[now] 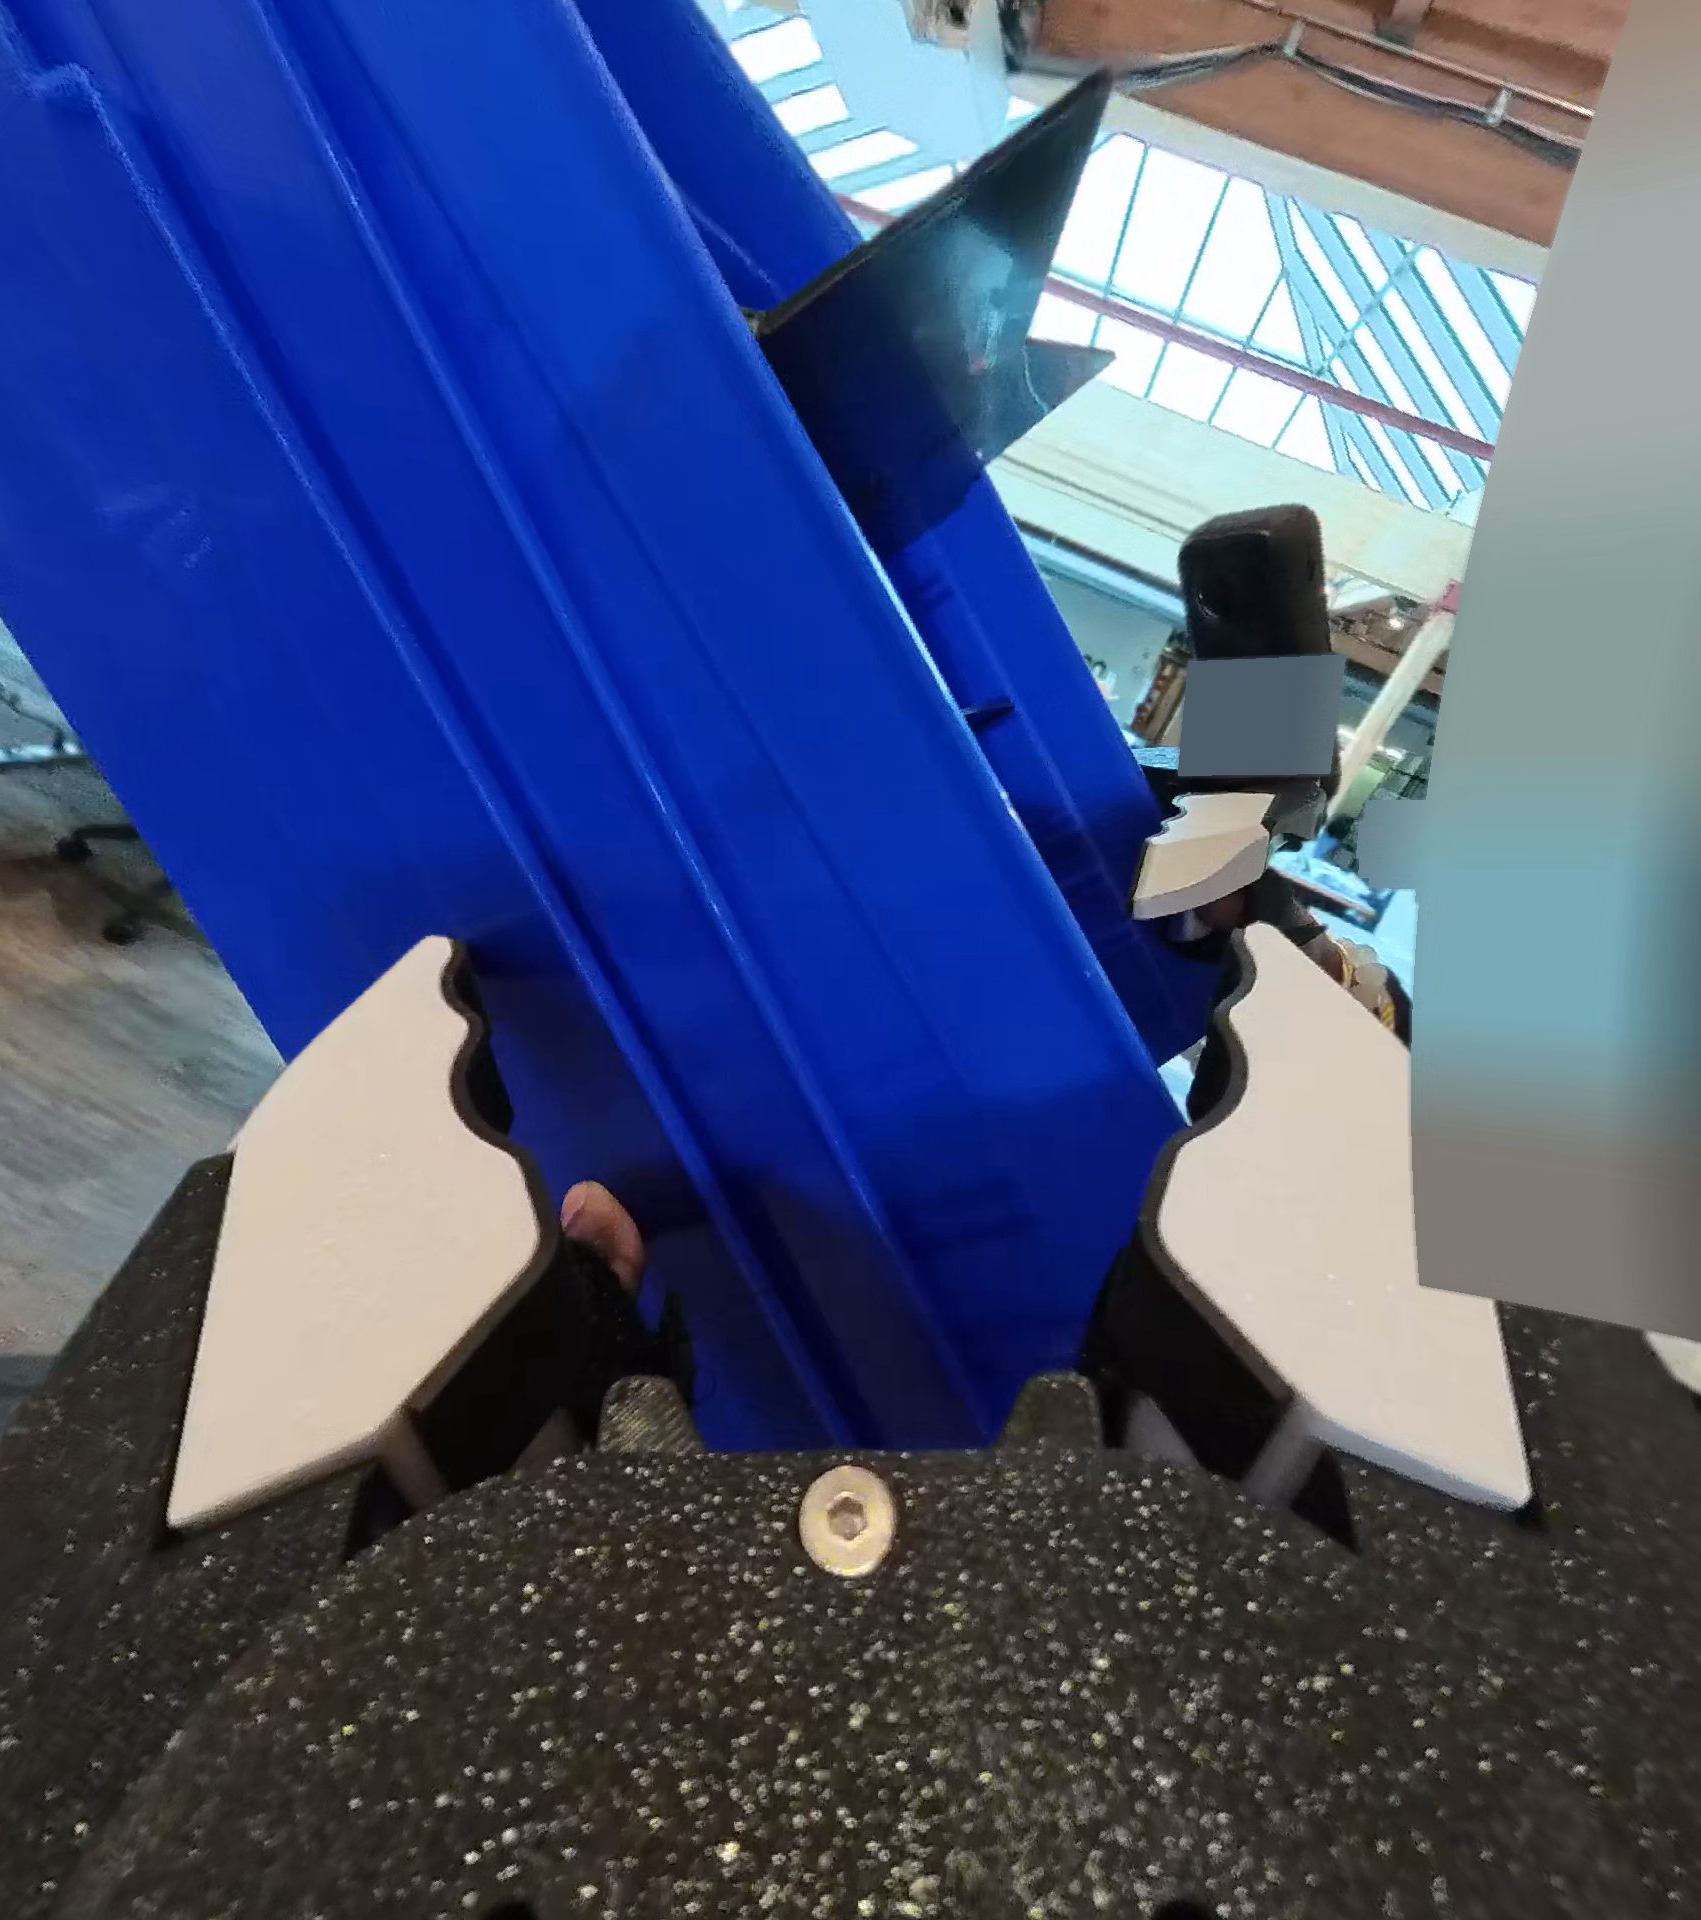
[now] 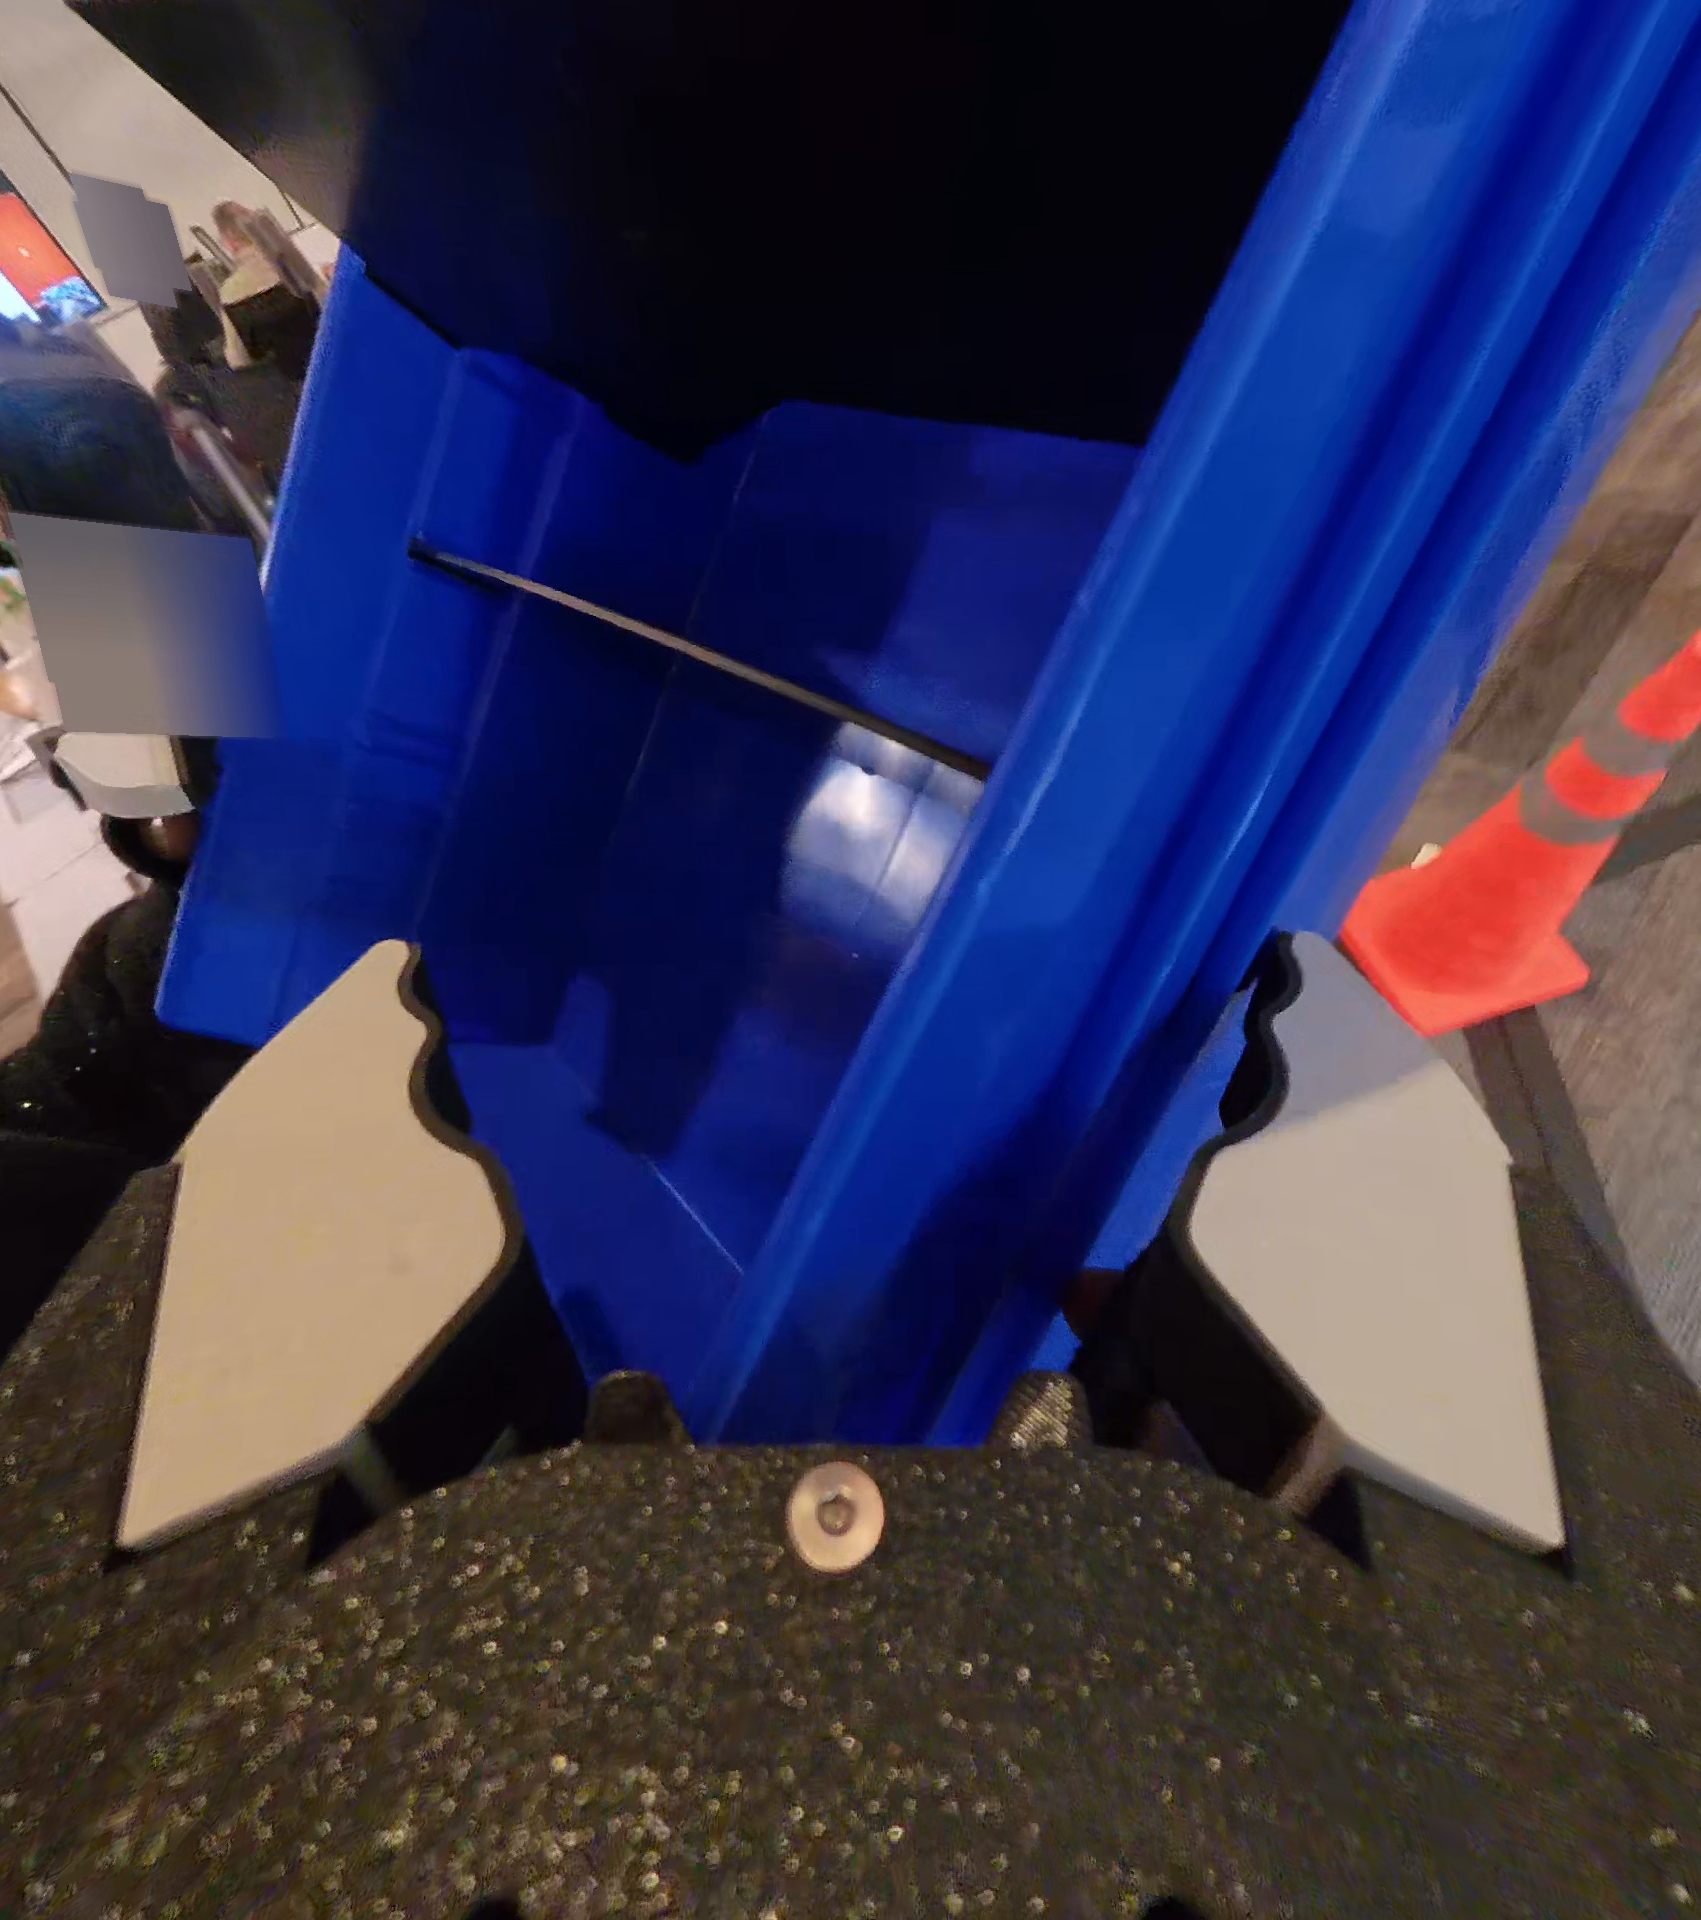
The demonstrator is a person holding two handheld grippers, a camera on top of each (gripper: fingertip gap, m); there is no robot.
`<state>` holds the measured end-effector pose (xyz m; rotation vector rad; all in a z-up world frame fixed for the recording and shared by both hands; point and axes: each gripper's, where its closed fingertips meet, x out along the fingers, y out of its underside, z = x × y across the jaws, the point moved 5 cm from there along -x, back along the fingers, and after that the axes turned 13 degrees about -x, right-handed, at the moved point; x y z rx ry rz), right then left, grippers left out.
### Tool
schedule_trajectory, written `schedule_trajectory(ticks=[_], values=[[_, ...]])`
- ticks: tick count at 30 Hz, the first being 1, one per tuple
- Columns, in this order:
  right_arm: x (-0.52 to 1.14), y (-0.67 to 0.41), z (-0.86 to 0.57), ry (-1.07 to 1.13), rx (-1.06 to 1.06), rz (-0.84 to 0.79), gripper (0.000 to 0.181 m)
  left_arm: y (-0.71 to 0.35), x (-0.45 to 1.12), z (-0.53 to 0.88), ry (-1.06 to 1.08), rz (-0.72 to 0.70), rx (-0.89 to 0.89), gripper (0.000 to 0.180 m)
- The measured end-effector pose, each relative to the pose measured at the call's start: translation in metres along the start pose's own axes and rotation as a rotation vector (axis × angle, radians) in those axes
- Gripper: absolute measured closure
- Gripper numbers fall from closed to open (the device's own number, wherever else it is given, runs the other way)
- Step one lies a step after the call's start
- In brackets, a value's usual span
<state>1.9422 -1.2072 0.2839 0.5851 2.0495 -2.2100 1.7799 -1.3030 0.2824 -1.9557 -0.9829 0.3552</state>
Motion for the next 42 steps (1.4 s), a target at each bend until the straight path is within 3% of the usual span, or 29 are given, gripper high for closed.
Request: schedule_trajectory(ticks=[9,17,33,42], values=[[0.332,-0.157,-0.179,-0.141,-0.114,0.040,0.039,-0.236,-0.011,0.294,-0.107,-0.119,0.049,0.048],[0.598,-0.274,-0.278,-0.068,-0.199,0.009,0.040,-0.428,-0.052,0.538,-0.040,-0.148,0.136,0.048],[1.042,-0.436,-0.491,-0.012,-0.043,-0.117,0.039,-0.769,-0.073,0.956,-0.030,0.073,0.181,0.046],[1.200,-0.506,-0.565,0.272,0.003,-0.196,0.039,-0.914,-0.060,1.139,0.230,0.177,0.211,0.048]])
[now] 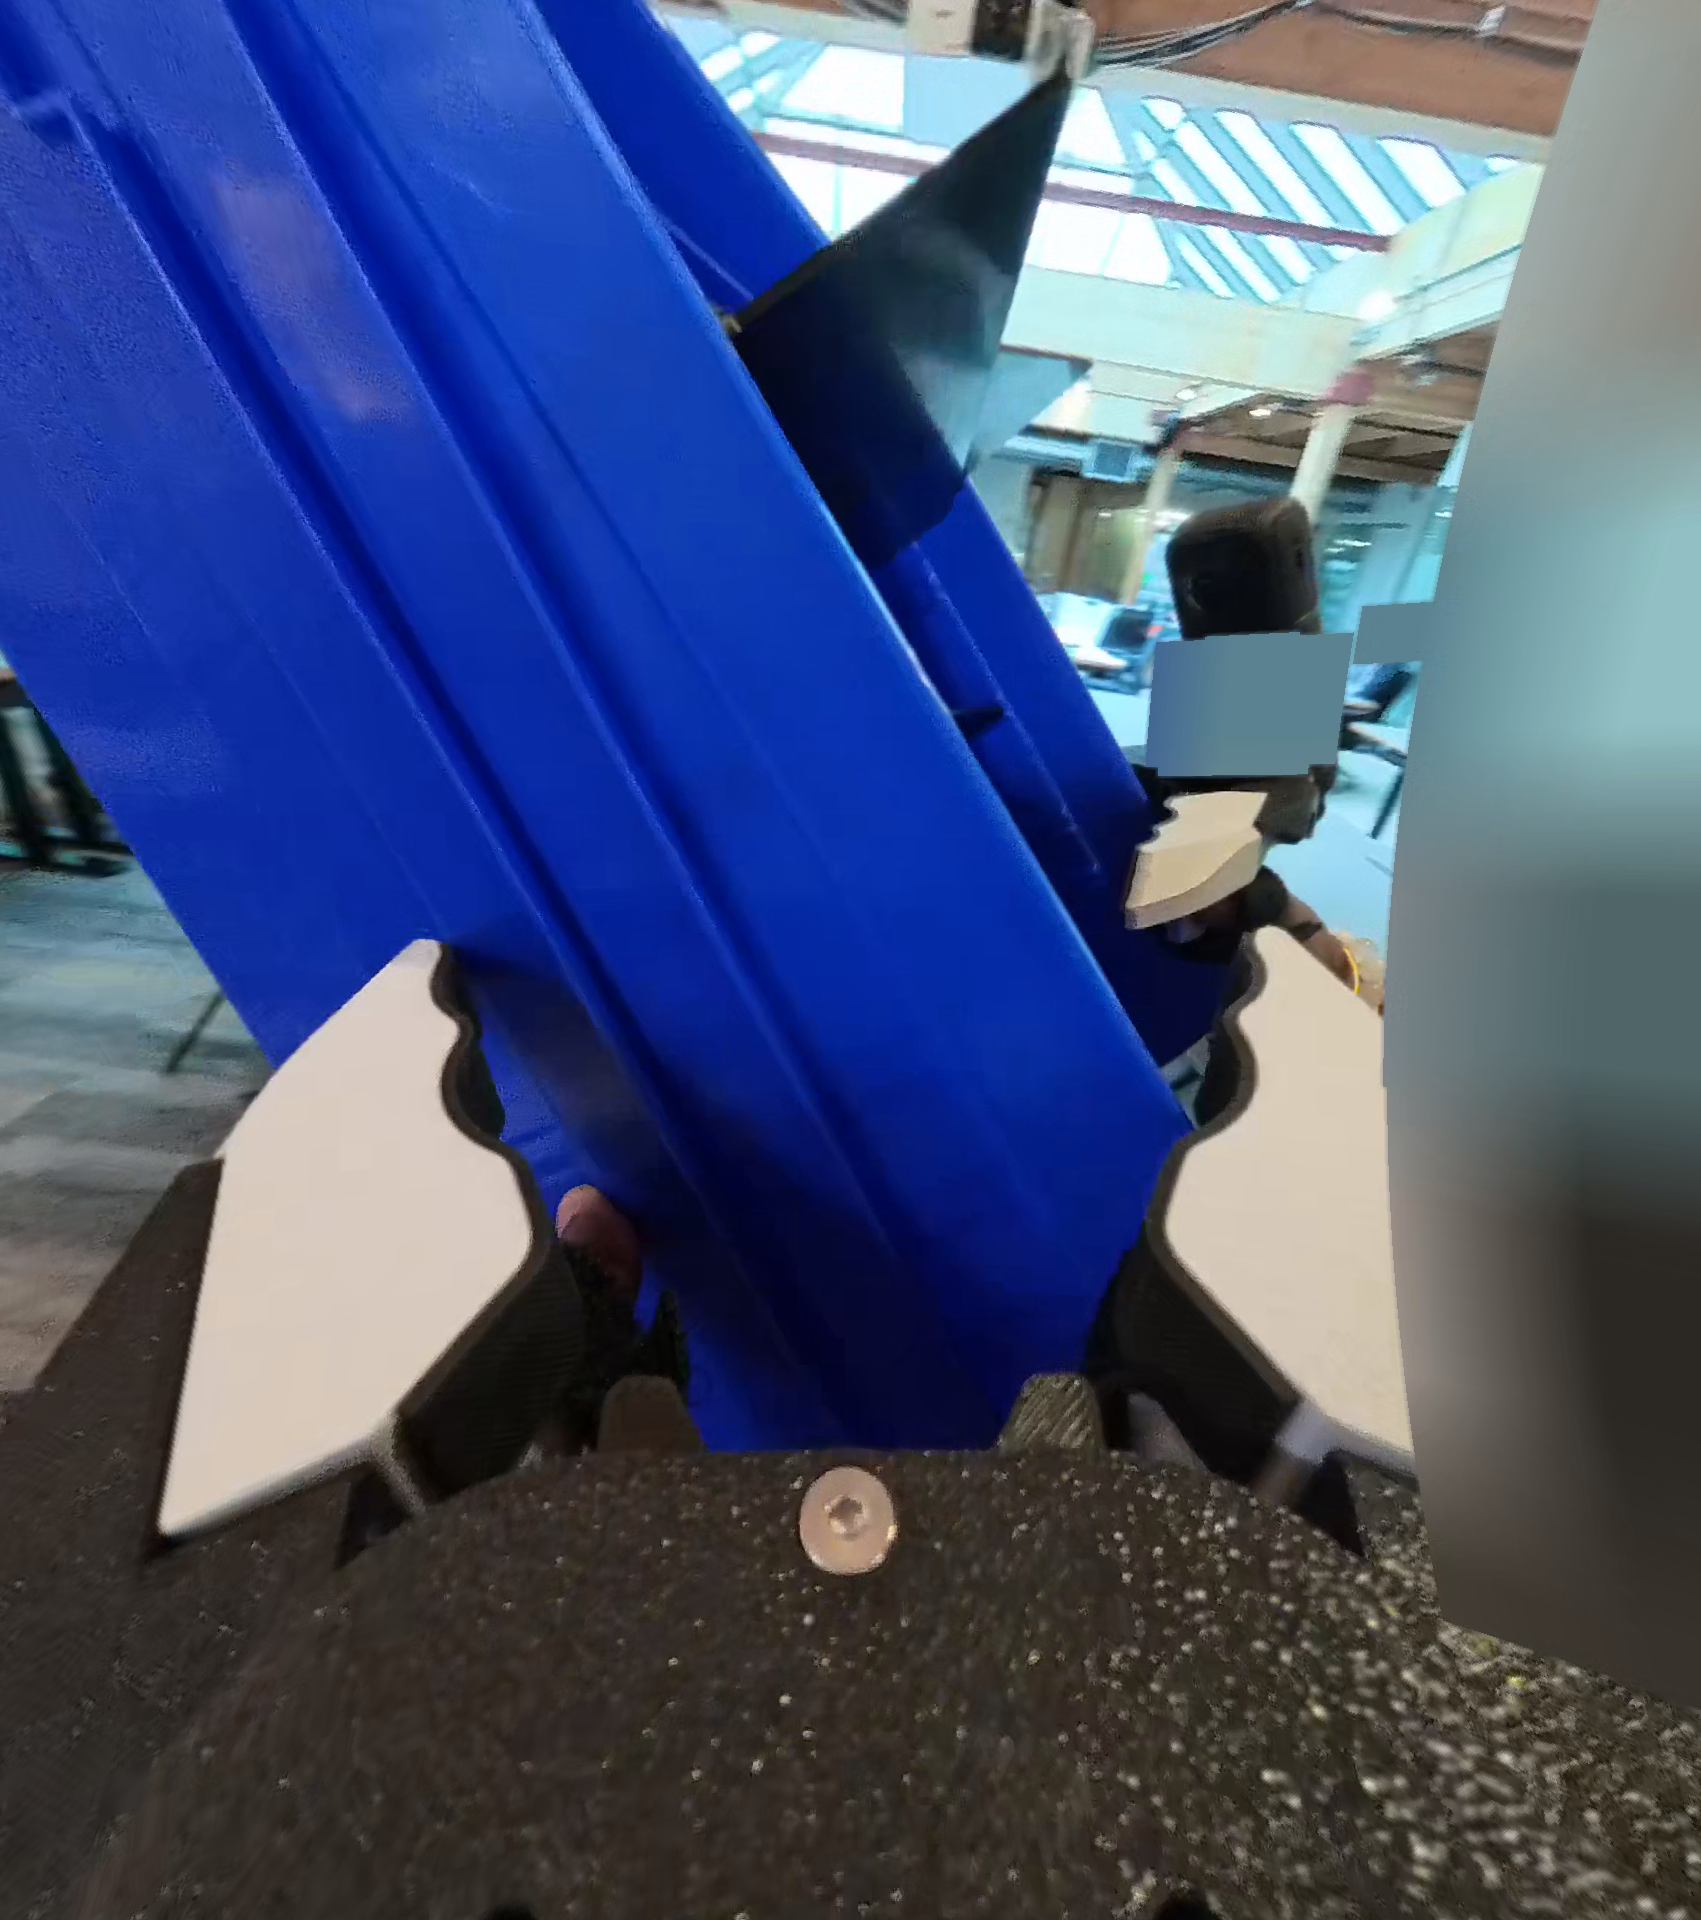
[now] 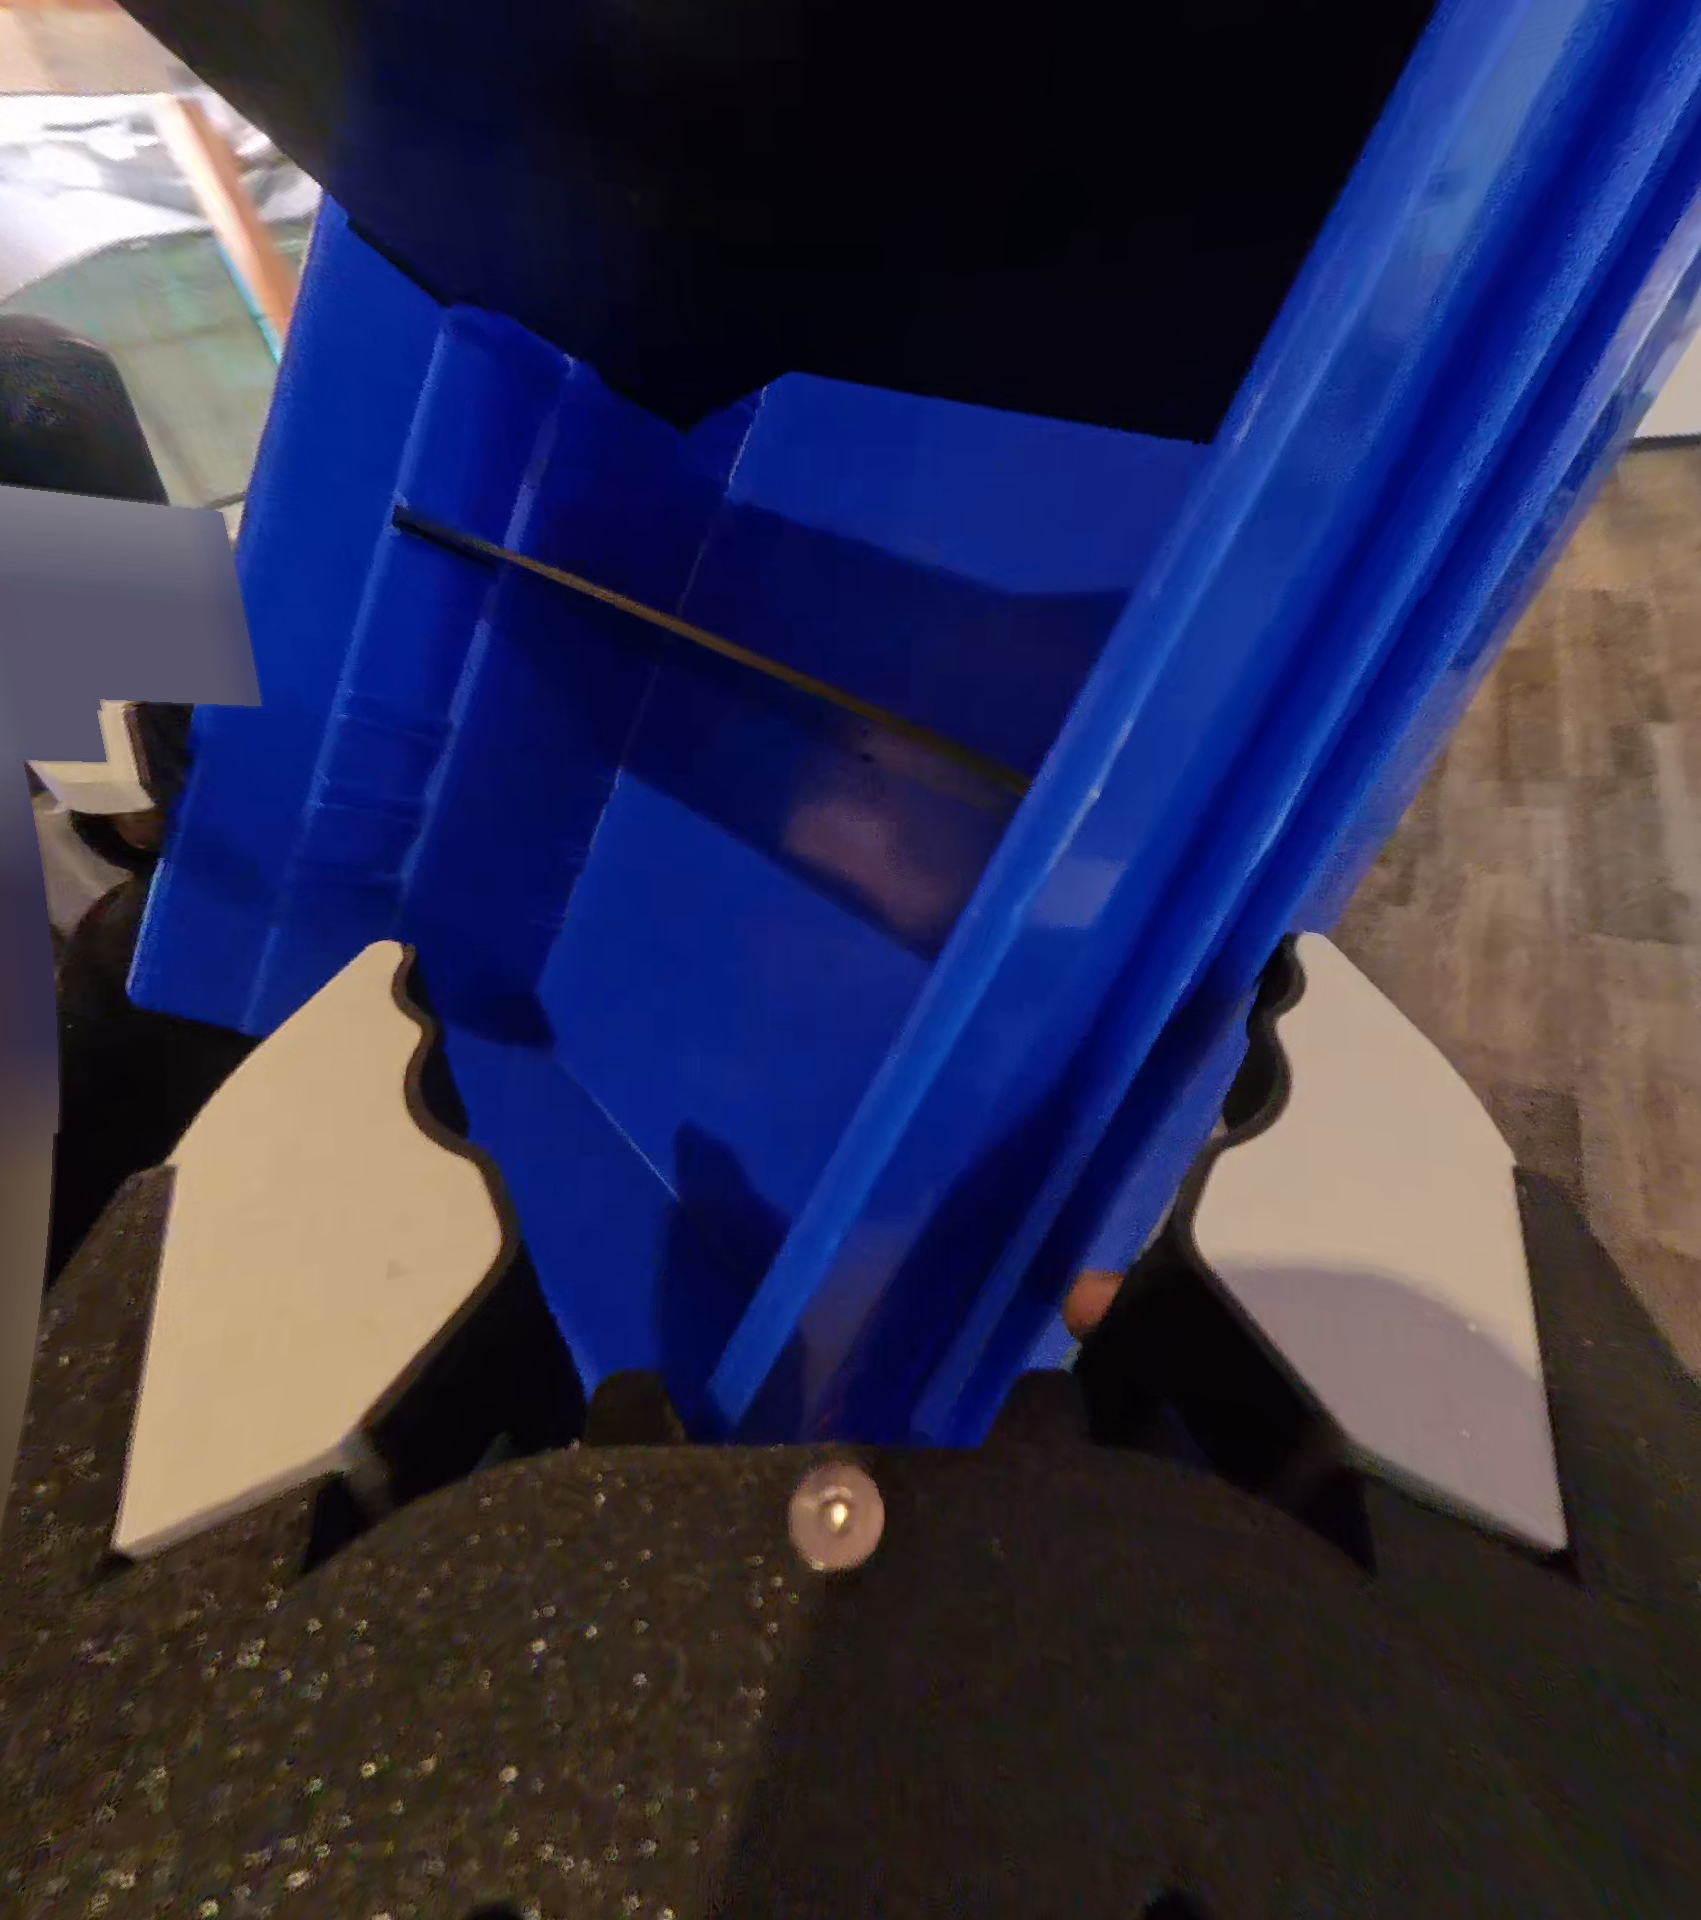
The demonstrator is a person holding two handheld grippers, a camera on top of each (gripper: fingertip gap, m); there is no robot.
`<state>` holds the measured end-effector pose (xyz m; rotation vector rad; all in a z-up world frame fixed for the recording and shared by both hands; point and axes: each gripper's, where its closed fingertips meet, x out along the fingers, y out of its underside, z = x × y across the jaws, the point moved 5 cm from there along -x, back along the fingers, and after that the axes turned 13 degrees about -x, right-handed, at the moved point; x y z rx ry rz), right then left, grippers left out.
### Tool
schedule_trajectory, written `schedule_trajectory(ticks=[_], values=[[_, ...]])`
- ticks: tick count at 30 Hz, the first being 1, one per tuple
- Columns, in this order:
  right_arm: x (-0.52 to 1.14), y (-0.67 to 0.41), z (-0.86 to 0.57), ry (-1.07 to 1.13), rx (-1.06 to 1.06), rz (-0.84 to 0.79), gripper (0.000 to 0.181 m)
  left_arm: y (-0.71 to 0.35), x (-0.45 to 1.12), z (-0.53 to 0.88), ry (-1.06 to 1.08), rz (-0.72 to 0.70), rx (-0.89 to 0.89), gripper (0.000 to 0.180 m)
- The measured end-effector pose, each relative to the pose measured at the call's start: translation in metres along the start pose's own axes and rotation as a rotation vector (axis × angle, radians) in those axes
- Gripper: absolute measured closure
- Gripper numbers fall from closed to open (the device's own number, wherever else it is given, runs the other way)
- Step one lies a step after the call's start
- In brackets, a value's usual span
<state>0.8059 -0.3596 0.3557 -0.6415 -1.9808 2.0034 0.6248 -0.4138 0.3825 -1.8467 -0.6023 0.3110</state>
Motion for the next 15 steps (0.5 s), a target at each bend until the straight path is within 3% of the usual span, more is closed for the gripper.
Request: schedule_trajectory(ticks=[15], values=[[0.006,0.018,-0.102,0.399,0.087,0.123,0.038,-0.002,0.124,0.130,0.392,0.107,-0.158,0.047]])
